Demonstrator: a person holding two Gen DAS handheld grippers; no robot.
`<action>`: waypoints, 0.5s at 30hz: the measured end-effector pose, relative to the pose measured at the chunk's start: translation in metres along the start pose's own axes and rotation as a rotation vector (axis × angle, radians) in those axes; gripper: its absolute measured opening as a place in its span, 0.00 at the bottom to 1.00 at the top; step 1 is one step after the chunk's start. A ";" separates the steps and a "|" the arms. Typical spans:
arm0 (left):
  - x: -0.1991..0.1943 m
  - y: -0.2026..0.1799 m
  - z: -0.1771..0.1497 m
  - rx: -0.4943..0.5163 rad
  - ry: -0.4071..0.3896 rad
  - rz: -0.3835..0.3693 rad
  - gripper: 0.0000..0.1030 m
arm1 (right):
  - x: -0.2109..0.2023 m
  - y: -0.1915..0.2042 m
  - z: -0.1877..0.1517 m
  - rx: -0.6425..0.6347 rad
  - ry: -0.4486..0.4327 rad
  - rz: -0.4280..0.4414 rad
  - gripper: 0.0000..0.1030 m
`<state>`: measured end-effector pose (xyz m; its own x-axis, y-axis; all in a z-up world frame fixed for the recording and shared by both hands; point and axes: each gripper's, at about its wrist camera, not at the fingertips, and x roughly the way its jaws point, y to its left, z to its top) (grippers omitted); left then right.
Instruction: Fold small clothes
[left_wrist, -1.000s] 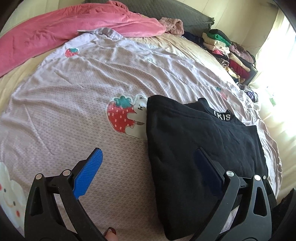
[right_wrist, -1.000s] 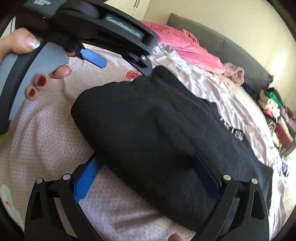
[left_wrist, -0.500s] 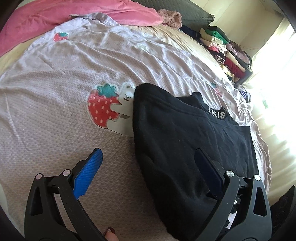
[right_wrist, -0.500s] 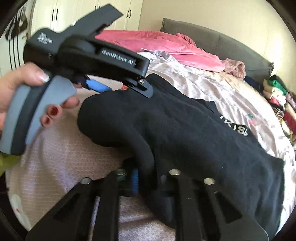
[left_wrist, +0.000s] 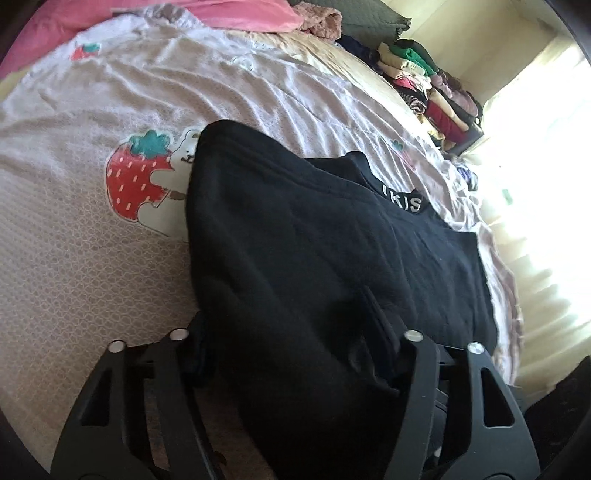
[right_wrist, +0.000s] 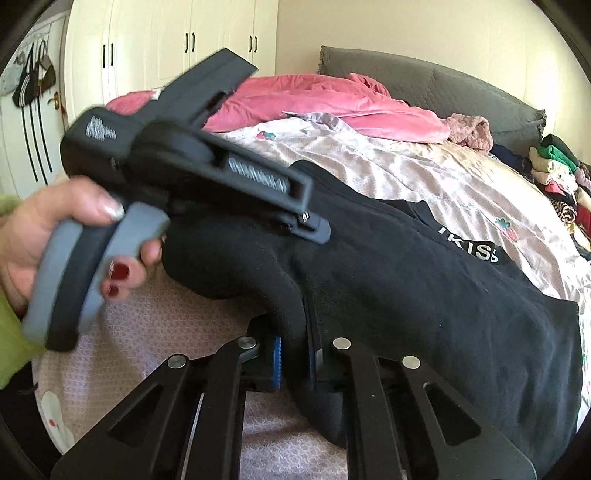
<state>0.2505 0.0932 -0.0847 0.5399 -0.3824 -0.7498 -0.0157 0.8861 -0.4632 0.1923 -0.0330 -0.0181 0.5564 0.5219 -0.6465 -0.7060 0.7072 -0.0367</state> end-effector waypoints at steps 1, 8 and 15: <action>-0.001 -0.001 0.000 -0.005 -0.005 0.000 0.40 | -0.002 -0.001 -0.001 0.006 -0.005 0.007 0.08; -0.020 -0.029 0.000 0.017 -0.071 0.015 0.17 | -0.025 -0.007 -0.002 0.026 -0.066 -0.012 0.08; -0.038 -0.075 0.009 0.052 -0.123 0.003 0.16 | -0.057 -0.026 -0.006 0.083 -0.135 -0.054 0.07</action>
<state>0.2387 0.0430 -0.0172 0.6391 -0.3477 -0.6860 0.0245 0.9007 -0.4337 0.1761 -0.0836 0.0152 0.6505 0.5374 -0.5367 -0.6380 0.7701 -0.0023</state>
